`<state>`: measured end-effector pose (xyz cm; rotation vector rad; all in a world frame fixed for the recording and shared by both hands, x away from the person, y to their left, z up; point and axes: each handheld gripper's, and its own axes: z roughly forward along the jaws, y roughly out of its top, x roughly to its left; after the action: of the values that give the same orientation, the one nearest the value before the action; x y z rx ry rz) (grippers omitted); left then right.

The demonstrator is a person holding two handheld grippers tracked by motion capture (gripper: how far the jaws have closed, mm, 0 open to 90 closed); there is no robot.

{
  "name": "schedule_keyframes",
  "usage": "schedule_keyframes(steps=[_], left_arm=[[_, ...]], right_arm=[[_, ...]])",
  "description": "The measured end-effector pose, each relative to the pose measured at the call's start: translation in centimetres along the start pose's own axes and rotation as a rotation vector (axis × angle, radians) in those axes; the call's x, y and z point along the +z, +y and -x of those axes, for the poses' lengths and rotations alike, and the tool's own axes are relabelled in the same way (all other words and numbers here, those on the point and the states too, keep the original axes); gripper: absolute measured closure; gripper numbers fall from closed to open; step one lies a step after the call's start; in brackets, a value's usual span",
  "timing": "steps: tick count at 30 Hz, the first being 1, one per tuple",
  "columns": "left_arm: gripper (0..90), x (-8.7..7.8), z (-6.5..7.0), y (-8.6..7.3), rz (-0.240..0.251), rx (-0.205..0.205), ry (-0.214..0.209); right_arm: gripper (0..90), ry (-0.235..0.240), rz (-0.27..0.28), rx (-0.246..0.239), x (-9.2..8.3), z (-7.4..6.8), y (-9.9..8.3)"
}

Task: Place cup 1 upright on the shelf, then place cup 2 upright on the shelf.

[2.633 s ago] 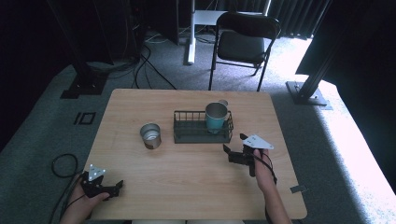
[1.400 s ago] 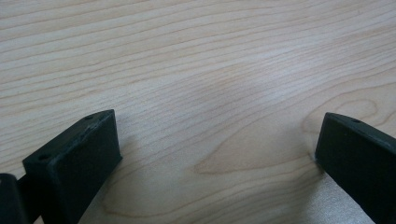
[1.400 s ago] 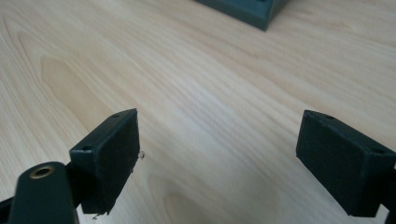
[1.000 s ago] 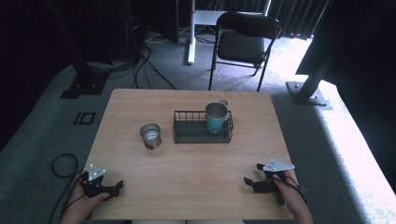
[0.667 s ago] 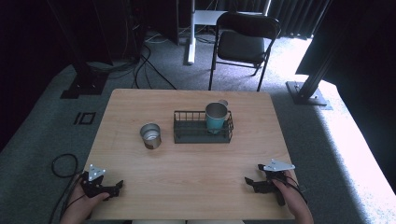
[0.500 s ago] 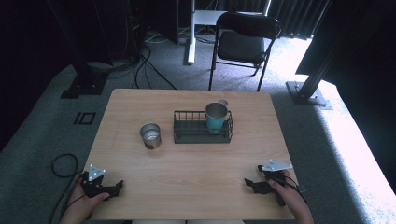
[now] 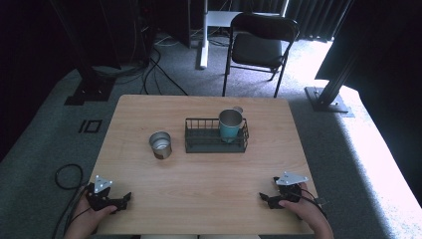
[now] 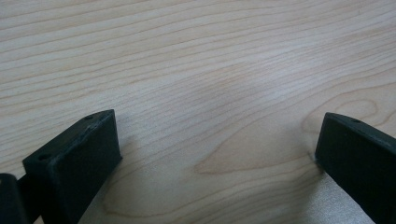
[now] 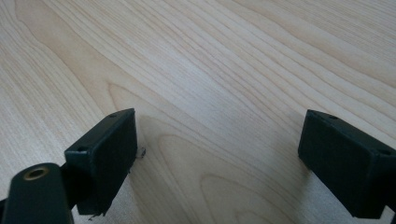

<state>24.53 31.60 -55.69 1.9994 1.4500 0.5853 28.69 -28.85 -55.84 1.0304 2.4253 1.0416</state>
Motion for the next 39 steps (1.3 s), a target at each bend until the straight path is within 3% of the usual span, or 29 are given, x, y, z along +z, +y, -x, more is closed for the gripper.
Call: schedule_keyframes(steps=[20,30,34,39], left_arm=[[0.6,-0.06,-0.05,-0.01,-0.003,0.0,0.001],[0.6,-0.33,0.12,-0.31,-0.001,0.079,-0.072],[0.7,-0.33,0.33,-0.16,0.024,0.074,-0.111],[0.7,-0.14,0.62,0.24,0.052,0.08,-0.115]], right_arm=[[11.3,0.0,0.0,0.0,0.0,0.01,0.01],[11.3,-0.002,0.0,-0.002,-0.01,-0.03,0.0],[11.3,-0.002,0.0,0.001,0.0,0.0,0.01],[11.3,-0.008,0.001,0.007,0.04,-0.04,0.03]])
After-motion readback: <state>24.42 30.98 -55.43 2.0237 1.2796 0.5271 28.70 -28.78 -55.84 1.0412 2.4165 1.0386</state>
